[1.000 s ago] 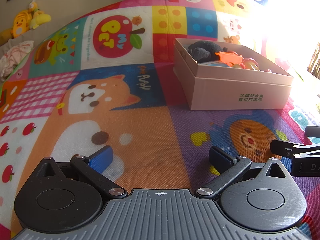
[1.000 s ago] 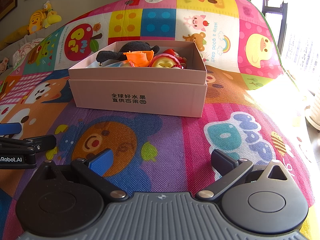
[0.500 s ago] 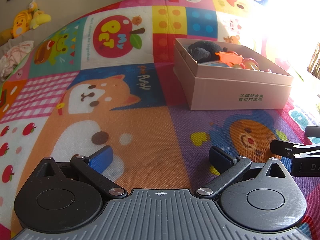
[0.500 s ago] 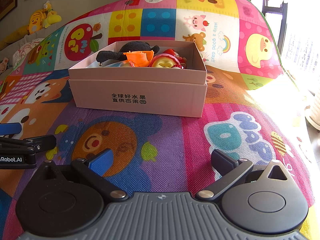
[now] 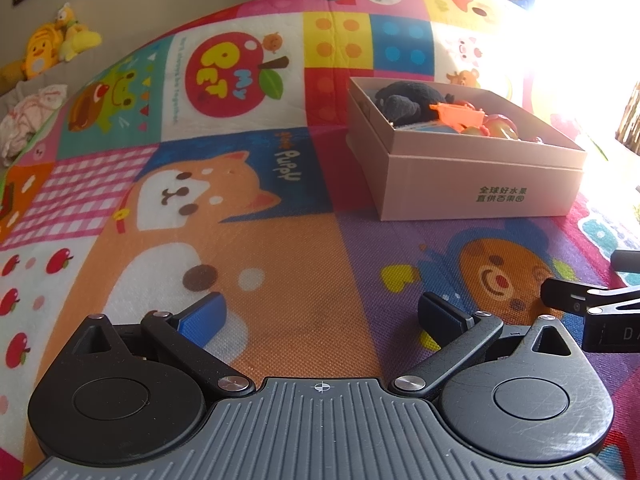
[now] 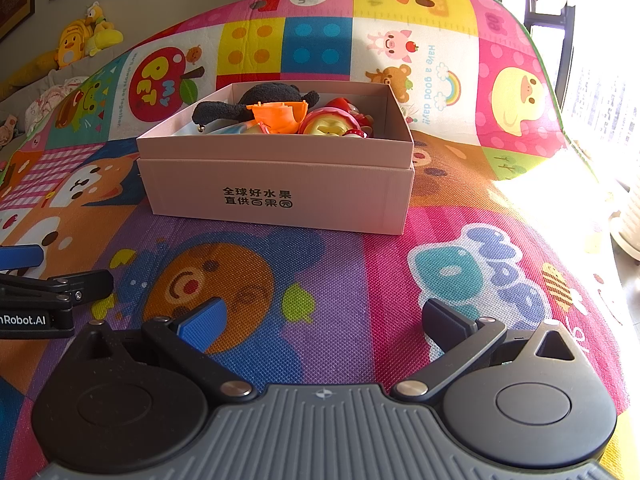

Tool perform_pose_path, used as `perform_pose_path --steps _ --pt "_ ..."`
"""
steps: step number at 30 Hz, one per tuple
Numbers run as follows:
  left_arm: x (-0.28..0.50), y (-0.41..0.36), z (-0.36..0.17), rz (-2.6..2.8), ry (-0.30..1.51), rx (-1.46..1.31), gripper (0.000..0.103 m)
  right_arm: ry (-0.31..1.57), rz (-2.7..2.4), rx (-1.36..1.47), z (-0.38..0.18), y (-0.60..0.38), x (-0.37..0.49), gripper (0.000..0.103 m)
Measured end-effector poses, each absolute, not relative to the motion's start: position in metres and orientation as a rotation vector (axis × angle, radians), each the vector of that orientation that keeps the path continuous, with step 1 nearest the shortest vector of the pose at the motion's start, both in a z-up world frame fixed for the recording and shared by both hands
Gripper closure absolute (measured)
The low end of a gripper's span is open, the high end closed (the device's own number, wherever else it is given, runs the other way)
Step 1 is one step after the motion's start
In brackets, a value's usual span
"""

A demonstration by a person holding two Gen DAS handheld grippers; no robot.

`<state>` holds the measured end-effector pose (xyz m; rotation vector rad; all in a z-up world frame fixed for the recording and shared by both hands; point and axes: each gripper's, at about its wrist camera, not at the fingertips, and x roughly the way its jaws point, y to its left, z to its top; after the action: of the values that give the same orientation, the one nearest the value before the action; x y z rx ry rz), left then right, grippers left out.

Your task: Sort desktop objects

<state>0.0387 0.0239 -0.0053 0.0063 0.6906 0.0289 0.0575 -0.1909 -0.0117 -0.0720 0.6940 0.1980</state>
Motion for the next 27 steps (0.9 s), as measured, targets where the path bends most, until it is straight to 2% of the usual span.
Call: perform_pose_path --steps 10,27 --pt "0.032 0.024 0.001 0.055 0.77 -0.031 0.0 0.694 0.198 -0.072 -0.012 -0.191 0.058 0.0" --pt "0.027 0.027 0.001 0.043 0.742 -0.054 0.0 0.694 0.198 -0.073 -0.012 -0.191 0.058 0.0"
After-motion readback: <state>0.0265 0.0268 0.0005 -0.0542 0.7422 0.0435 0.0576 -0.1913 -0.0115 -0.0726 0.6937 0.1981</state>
